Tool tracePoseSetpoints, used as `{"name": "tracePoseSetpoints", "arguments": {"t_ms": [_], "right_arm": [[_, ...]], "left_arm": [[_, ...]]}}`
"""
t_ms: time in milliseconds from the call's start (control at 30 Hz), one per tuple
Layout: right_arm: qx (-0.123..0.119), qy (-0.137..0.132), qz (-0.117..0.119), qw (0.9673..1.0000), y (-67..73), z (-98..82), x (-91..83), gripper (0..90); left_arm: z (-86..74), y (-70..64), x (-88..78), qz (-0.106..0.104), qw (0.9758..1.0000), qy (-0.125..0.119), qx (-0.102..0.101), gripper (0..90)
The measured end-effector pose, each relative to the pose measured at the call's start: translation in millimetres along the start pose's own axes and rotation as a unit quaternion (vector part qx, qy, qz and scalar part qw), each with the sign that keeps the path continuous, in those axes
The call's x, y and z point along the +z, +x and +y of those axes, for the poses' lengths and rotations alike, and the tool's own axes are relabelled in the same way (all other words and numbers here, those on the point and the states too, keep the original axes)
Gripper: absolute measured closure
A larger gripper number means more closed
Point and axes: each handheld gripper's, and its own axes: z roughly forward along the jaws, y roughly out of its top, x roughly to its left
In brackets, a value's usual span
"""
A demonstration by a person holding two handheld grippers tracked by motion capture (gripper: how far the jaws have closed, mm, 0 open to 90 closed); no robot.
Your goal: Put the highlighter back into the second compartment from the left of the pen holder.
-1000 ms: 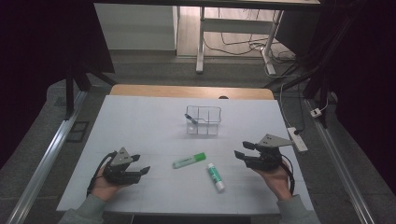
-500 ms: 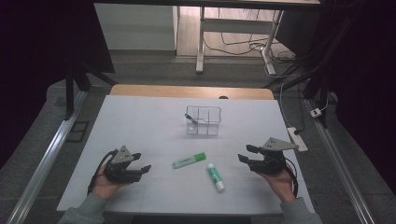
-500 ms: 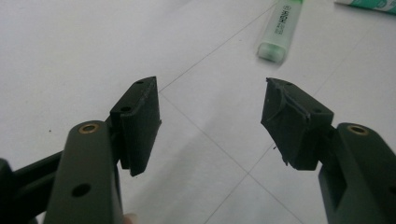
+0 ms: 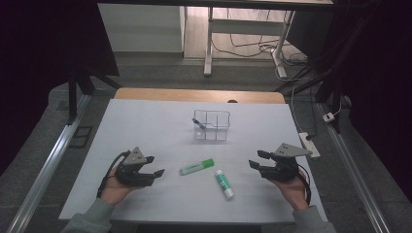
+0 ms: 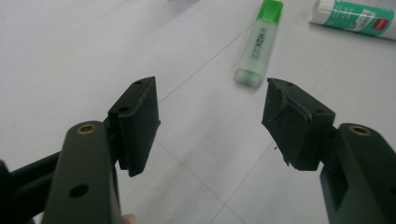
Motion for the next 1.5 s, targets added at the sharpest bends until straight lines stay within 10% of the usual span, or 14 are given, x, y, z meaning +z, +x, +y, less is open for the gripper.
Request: {"name": "tracePoseSetpoints", "arguments": {"t_ms": [833,1500], "right_arm": [[0.012,0.006,-0.005,0.9999,-3.0,-7.3,-6.8,43.7],[0.015,0.021,0.004,0.9997,-2.1,-10.2,-1.1,43.4]], "left_arm": [[69.3,-15.4,57.1,-0.052,0.9957,0.058,0.049,32.2],[81.3,-17.5,94.5,-0.098,0.9832,0.125,0.090,34.4]]}}
